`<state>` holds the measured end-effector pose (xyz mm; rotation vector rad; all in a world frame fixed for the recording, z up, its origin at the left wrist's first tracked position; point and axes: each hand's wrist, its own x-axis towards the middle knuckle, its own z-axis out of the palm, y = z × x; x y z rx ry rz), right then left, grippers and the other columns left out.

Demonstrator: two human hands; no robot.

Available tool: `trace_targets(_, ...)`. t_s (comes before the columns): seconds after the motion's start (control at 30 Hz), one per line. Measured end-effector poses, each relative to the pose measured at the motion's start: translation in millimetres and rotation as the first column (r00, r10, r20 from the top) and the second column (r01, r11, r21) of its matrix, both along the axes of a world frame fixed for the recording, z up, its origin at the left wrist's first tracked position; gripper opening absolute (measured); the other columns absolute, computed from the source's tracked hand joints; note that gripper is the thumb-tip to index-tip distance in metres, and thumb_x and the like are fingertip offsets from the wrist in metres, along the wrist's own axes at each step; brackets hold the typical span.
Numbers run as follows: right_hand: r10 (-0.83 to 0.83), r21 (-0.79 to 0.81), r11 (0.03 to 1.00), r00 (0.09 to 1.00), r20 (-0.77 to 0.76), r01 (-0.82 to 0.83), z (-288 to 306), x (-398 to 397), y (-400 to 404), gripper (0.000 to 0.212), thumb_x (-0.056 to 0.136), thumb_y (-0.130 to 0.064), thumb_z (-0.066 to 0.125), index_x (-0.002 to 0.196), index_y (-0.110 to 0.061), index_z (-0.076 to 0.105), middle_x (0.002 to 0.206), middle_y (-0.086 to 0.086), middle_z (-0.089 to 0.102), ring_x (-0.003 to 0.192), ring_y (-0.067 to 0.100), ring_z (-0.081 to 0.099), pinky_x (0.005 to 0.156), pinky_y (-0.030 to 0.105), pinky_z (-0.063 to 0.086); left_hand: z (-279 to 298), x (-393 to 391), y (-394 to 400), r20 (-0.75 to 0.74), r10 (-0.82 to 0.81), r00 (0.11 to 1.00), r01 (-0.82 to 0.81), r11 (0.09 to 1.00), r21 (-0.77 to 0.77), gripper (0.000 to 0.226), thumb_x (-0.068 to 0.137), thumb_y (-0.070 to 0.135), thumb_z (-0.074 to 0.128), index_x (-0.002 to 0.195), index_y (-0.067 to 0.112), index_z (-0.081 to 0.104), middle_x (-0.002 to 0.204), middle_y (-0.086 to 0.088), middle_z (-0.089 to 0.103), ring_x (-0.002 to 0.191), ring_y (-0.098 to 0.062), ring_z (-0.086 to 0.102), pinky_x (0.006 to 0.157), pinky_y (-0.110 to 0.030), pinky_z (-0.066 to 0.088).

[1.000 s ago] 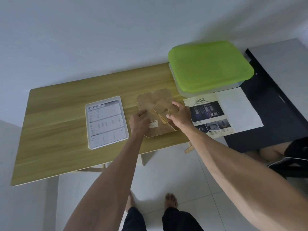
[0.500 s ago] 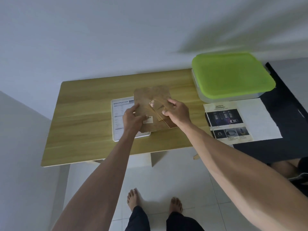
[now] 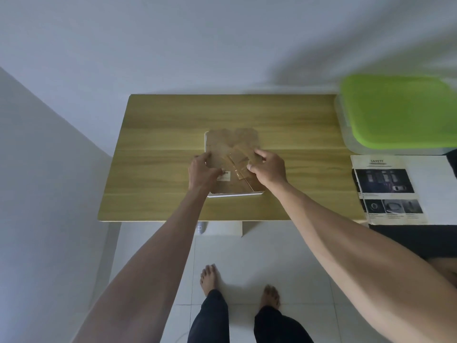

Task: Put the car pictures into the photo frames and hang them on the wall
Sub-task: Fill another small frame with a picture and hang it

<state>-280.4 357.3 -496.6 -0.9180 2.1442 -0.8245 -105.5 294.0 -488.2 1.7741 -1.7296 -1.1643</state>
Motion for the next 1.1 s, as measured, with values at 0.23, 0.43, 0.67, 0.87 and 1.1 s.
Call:
trace_targets(0.23, -0.005, 0.043, 0.999, 0.998, -0.064, 0.008, -6, 4, -4, 0.06, 0.084, -0.025, 0.074, 0.142, -0.027, 0.057, 0.131, 0.012, 0.058, 0.121, 0.024, 0.055, 0.099, 0.022, 0.039, -3, -7, 2, 0.085, -0.042, 0.995, 0.044, 0.999, -0.017, 0.065, 0.078, 0.009, 0.077, 0.139, 0.011, 0.056, 0.128, -0.016, 0.048, 0.115, -0.03, 0.054, 0.096, -0.026, 0.04)
trace_targets(0.43, 0.019, 0.102, 0.995, 0.992, -0.121, -0.007, -10, 5, -3, 0.06, 0.086, -0.028, 0.075, 0.142, -0.029, 0.056, 0.133, 0.013, 0.05, 0.124, 0.029, 0.052, 0.101, 0.026, 0.042, -6, -7, 7, 0.211, -0.048, 0.976, 0.06, 0.997, -0.051, 0.047, 0.074, 0.019, 0.073, 0.12, 0.015, 0.065, 0.121, -0.01, 0.044, 0.113, -0.032, 0.044, 0.094, -0.032, 0.038)
trace_targets(0.67, 0.052, 0.16, 0.987, 0.985, -0.164, -0.026, -8, 11, -5, 0.058, 0.086, -0.034, 0.074, 0.14, -0.034, 0.056, 0.132, 0.01, 0.045, 0.123, 0.034, 0.052, 0.097, 0.041, 0.052, -11, -4, 15, 0.141, -0.041, 0.989, 0.043, 0.999, -0.008, 0.057, 0.077, 0.019, 0.076, 0.131, 0.017, 0.059, 0.127, -0.014, 0.043, 0.118, -0.035, 0.044, 0.103, -0.038, 0.04)
trace_targets(0.87, 0.095, 0.194, 0.979, 0.98, -0.174, -0.06, -7, 15, -5, 0.063, 0.085, -0.036, 0.077, 0.143, -0.037, 0.052, 0.134, 0.009, 0.041, 0.126, 0.033, 0.047, 0.091, 0.038, 0.05, -10, -2, 11, 0.134, -0.062, 0.989, 0.059, 0.998, 0.026, 0.07, 0.078, 0.025, 0.079, 0.142, 0.018, 0.051, 0.131, -0.014, 0.042, 0.124, -0.034, 0.042, 0.103, -0.035, 0.037)
trace_targets(1.1, 0.178, 0.302, 0.947, 0.96, -0.216, -0.108, -6, 16, -10, 0.076, 0.088, -0.043, 0.071, 0.153, -0.038, 0.032, 0.138, 0.014, 0.035, 0.126, 0.038, 0.042, 0.076, 0.037, 0.043, -12, -5, 1, 0.223, -0.118, 0.968, 0.105, 0.992, 0.068, 0.076, 0.079, 0.035, 0.083, 0.145, 0.024, 0.046, 0.132, -0.013, 0.038, 0.123, -0.035, 0.041, 0.104, -0.042, 0.04)
